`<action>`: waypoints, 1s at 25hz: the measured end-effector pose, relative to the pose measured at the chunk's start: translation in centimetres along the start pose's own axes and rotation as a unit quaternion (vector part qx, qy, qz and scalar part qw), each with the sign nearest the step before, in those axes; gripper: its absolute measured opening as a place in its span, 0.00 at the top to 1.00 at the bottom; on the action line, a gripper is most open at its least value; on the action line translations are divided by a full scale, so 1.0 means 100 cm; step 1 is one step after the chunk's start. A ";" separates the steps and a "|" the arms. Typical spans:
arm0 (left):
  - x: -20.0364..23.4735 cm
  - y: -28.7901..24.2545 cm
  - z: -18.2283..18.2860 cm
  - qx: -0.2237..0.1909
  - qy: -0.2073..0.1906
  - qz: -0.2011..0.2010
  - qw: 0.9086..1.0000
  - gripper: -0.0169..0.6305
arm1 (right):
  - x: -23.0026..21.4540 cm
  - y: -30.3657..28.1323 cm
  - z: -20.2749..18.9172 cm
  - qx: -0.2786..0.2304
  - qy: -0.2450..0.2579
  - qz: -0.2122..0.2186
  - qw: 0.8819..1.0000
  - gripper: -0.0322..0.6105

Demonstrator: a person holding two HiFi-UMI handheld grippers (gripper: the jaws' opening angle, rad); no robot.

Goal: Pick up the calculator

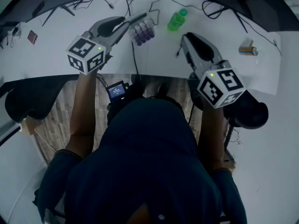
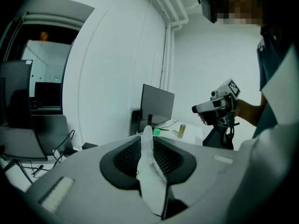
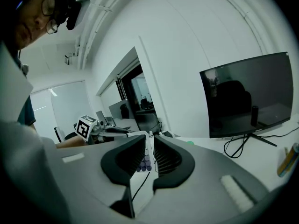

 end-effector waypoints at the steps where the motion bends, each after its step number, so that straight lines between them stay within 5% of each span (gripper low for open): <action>1: -0.002 0.002 0.004 -0.002 -0.004 -0.001 1.000 0.86 | 0.001 0.001 0.002 -0.003 0.003 0.002 1.000 0.89; 25: -0.067 0.045 0.077 -0.045 -0.070 -0.031 0.996 0.86 | 0.028 0.023 0.045 -0.060 0.037 0.033 0.997 0.89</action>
Point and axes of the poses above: the fingertips, and each gripper's own axes: y backward along the fingers, x to its left, z out of its top, the point moved 5 cm from there along y, backward along the fingers, and after that the axes turned 13 degrees about -x, right-handed, at the moved point
